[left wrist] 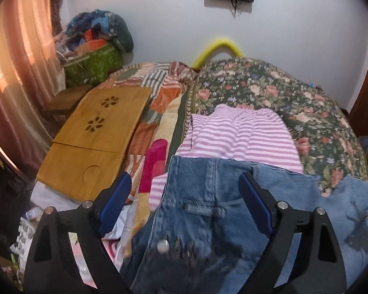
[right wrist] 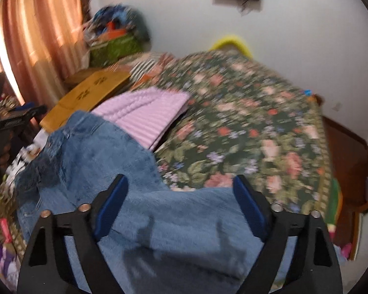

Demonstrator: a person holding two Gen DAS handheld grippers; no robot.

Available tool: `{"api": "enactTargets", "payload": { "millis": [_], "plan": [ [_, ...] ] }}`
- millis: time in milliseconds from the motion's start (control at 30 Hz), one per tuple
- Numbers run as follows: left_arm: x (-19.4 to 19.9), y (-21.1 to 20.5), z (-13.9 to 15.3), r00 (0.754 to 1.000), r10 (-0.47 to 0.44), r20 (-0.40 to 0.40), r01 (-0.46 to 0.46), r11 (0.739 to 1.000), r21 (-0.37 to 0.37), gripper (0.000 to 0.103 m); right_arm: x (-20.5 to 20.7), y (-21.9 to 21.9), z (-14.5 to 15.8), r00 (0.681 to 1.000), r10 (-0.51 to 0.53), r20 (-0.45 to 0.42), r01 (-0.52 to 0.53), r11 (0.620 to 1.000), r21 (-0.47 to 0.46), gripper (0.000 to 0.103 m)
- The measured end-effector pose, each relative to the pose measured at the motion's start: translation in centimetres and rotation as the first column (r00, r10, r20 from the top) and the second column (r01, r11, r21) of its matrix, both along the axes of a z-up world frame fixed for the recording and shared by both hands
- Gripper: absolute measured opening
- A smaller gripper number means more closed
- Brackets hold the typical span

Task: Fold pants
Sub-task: 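Lower both tools to the jeans waistband and close both grippers on it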

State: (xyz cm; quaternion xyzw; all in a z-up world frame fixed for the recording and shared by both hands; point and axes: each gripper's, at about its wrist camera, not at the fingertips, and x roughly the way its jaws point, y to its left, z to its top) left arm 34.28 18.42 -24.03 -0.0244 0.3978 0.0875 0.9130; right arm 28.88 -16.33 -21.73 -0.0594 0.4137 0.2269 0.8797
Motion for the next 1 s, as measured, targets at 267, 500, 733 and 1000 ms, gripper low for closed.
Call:
{"api": "enactTargets", "payload": {
  "millis": [267, 500, 733, 1000],
  "plan": [
    [5.8, 2.0, -5.2, 0.994, -0.007, -0.113, 0.007, 1.0, -0.005, 0.084, 5.5, 3.9, -3.7, 0.983, 0.132, -0.127, -0.137, 0.99, -0.029, 0.068],
    [7.9, 3.1, -7.6, 0.986, -0.04, -0.164, 0.026, 0.996, -0.083, 0.085, 8.3, 6.7, -6.6, 0.934, 0.232, -0.271, -0.241, 0.971, 0.001, 0.068],
    [9.2, 4.8, -8.4, 0.98, -0.063, -0.187, 0.017, 0.971, -0.239, 0.08, 10.2, 8.5, -8.9, 0.891, 0.285, -0.354, -0.29, 0.956, 0.039, 0.064],
    [9.1, 4.7, -8.5, 0.971, -0.103, -0.215, 0.034, 0.952, -0.303, 0.037, 10.2, 8.7, -10.2, 0.85, 0.323, -0.417, -0.297, 0.946, 0.127, 0.035]
  ]
}}
